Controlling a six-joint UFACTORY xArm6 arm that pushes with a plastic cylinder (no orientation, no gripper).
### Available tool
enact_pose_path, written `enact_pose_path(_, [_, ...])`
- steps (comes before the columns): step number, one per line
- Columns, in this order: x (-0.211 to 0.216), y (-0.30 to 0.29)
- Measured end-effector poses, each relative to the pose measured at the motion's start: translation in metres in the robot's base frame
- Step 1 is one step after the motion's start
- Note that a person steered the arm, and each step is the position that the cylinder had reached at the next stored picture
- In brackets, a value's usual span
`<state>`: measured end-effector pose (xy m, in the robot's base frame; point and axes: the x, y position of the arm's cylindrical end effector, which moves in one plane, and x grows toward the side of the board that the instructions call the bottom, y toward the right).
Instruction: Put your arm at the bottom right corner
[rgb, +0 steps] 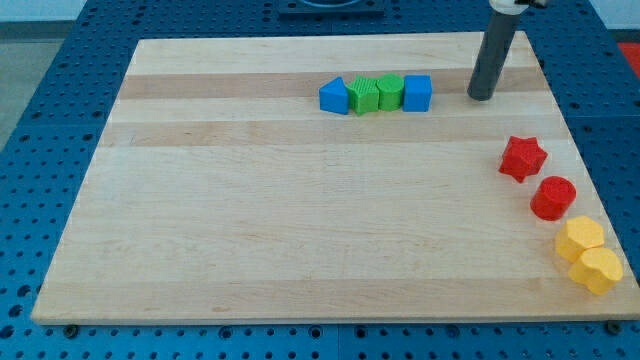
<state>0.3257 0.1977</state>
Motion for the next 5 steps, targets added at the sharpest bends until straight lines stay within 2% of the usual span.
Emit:
enact_pose_path(2, [0.000,0.015])
enact_pose_path(3, [0.000,0.069])
enact_pose_path(4, [0.022,0.107])
enact_pose_path(5, [0.055,0.110])
